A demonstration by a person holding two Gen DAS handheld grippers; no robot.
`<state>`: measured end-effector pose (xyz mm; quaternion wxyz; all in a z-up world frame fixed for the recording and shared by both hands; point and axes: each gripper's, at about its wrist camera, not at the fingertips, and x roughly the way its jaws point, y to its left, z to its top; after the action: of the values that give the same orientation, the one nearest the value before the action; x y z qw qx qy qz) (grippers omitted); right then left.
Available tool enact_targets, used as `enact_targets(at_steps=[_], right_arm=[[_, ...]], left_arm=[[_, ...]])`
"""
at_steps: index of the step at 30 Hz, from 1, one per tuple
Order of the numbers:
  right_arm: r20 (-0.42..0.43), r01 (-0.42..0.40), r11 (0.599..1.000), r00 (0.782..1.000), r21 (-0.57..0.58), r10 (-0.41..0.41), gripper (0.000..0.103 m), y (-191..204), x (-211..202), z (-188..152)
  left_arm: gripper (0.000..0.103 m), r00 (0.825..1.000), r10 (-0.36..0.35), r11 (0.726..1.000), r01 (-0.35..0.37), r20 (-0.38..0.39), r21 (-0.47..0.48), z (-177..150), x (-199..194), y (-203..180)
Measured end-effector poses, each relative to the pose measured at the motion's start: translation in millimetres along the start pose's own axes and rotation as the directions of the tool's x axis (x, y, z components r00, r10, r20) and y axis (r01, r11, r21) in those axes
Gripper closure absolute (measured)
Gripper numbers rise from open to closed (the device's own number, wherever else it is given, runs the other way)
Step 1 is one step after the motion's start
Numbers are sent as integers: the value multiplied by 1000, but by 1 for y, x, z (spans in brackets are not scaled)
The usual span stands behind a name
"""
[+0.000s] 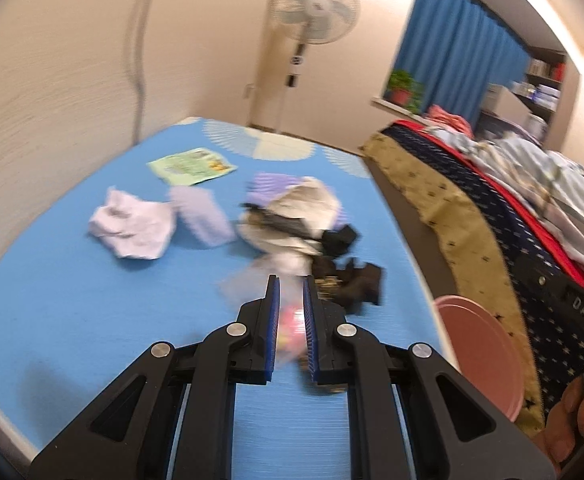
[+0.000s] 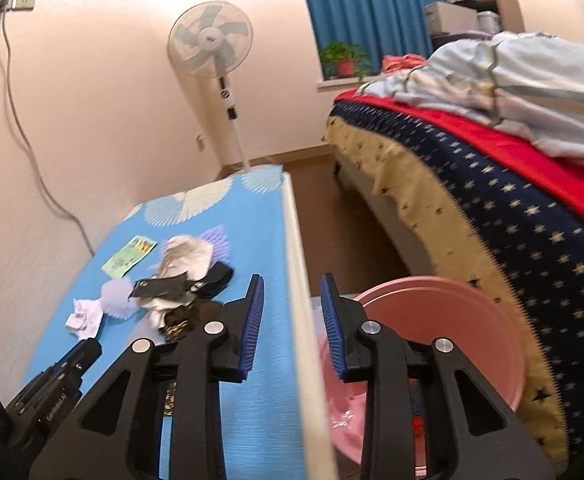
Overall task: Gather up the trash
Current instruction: 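Move both open tools back over the trash pile, then grasp the crumpled white paper with the left tool while the right tool grasps the black cloth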
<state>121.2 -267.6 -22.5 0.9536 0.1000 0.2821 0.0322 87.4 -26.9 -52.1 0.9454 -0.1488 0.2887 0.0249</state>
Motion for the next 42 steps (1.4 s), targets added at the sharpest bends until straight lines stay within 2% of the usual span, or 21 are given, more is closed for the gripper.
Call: enact_targets(at_steps=[5, 10, 14, 18, 19, 20, 22, 24, 30, 39, 40, 42], right_arm=[[-40, -59, 998, 997, -6, 59, 74, 19, 22, -10], [-69, -105, 994, 992, 0, 105, 74, 33, 40, -15], [-99, -140, 990, 985, 11, 141, 72, 41, 56, -19], [-127, -157, 987, 979, 30, 160, 67, 45, 70, -22], [-131, -161, 986, 978, 36, 164, 63, 45, 73, -22], [-135, -164, 986, 976, 40, 168, 59, 45, 76, -22], [-147, -171, 984, 973, 47, 176, 56, 46, 81, -21], [-156, -180, 982, 970, 52, 186, 55, 47, 85, -21], [-204, -186, 981, 959, 63, 195, 54, 52, 103, -27], [-248, -186, 981, 949, 52, 193, 54, 57, 116, -35], [-250, -187, 981, 949, 53, 194, 54, 57, 117, -36], [-257, -189, 981, 946, 54, 196, 58, 57, 118, -37]], left_arm=[[91, 997, 73, 997, -73, 2, -33, 1, 1, 21], [91, 989, 143, 984, -140, 22, -106, 7, 0, 48], [91, 983, 180, 973, -174, 23, -153, 13, 5, 63], [90, 979, 203, 960, -201, -10, -196, 16, 18, 74], [86, 978, 205, 956, -205, -20, -208, 16, 21, 77], [76, 977, 211, 952, -212, -29, -221, 17, 24, 79], [66, 974, 222, 943, -226, -43, -246, 17, 30, 84], [64, 974, 222, 935, -228, -53, -272, 19, 35, 88], [64, 972, 214, 913, -235, -99, -334, 19, 47, 98], [65, 969, 209, 896, -243, -130, -371, 22, 61, 104], [66, 970, 205, 895, -240, -131, -375, 22, 62, 105], [77, 969, 207, 894, -243, -134, -376, 22, 63, 107]])
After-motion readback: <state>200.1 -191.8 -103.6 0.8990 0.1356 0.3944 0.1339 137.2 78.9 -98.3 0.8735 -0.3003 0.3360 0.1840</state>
